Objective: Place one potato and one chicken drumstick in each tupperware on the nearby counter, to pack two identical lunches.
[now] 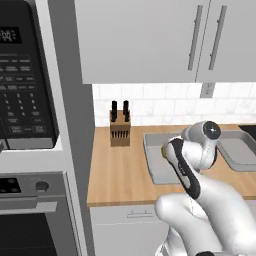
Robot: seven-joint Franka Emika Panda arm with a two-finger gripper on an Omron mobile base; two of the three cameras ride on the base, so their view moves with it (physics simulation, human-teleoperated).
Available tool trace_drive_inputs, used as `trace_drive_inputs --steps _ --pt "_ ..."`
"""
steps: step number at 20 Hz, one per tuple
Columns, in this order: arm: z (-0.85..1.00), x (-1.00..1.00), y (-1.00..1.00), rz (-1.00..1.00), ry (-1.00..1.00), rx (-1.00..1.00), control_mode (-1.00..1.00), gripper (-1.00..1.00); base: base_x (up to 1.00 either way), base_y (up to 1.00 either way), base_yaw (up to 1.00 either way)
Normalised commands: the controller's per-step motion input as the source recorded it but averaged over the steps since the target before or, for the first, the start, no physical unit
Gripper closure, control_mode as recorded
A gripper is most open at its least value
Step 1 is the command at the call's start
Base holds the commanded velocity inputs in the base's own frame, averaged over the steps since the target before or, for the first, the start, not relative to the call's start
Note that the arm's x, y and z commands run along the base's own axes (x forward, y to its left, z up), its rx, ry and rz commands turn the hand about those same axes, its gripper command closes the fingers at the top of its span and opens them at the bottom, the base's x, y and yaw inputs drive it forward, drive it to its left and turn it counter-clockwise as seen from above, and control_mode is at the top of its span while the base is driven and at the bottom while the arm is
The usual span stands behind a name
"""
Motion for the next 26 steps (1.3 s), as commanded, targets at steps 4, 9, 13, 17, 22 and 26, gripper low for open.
trace_drive_inputs --steps 4,9,13,17,22,26 --pt "0.18 -1.00 0.30 0.09 0.00 0.00 -1.00 -1.00 0.00 0.00 0.00" --pt "0.09 -0.99 0.28 0.14 0.00 0.00 -1.00 -1.00 0.00 0.00 0.00" --pt "0.00 -0.48 0.19 0.02 0.00 -0.02 1.00 -1.00 -0.50 0.23 0.00" --pt "0.00 0.00 0.00 0.00 0.00 0.00 1.00 -1.00 -1.00 0.67 0.00" --pt "0.00 0.00 0.00 0.00 0.00 0.00 1.00 -1.00 -1.00 0.81 0.03" --pt "0.00 0.00 0.00 0.00 0.00 0.00 1.00 -1.00 -0.90 1.00 0.25"
